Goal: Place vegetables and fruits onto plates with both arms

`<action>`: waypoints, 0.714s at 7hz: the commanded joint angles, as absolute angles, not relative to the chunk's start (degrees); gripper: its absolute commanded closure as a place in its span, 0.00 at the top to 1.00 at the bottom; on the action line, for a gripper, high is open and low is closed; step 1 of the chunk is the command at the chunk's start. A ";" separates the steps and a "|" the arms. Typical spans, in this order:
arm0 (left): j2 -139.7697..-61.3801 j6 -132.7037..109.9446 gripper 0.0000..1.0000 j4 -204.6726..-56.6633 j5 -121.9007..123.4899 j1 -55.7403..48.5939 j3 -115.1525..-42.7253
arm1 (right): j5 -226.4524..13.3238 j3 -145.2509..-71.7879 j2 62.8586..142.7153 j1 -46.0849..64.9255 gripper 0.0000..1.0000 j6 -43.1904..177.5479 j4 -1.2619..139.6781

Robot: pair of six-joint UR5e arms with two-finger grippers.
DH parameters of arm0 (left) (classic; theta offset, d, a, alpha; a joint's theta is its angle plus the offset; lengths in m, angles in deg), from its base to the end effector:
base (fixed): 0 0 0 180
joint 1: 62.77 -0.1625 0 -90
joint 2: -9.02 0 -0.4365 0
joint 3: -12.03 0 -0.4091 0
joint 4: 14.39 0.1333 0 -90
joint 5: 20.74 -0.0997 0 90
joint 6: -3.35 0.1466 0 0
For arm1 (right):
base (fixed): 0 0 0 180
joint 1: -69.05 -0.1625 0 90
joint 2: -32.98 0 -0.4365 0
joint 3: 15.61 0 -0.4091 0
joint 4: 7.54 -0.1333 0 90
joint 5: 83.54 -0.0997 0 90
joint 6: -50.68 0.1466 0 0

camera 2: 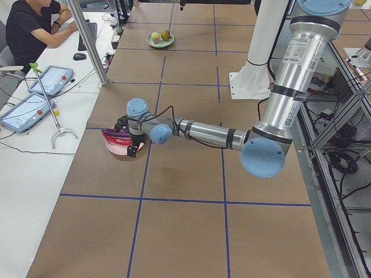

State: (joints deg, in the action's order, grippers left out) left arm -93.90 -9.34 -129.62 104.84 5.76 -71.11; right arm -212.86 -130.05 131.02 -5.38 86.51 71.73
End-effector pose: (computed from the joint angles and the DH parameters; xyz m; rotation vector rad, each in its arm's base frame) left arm 0.1938 -0.6239 0.5949 0.3282 0.7360 0.3144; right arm -0.0877 -0.4654 0.5347 0.1177 -0.8039 0.1715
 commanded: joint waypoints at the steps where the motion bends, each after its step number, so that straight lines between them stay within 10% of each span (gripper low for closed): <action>1: -89.51 0.75 1.00 -127.70 110.80 16.01 -73.22 | -214.58 -126.19 133.17 -14.49 1.00 65.71 76.70; 5: -89.25 20.57 1.00 -90.81 111.62 25.73 -82.79 | -220.71 -127.75 135.10 -23.23 1.00 42.51 96.96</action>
State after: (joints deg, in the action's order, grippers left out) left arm -89.79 17.24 -99.37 111.31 24.34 -80.91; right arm -217.90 -126.95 133.94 -22.18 45.40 93.85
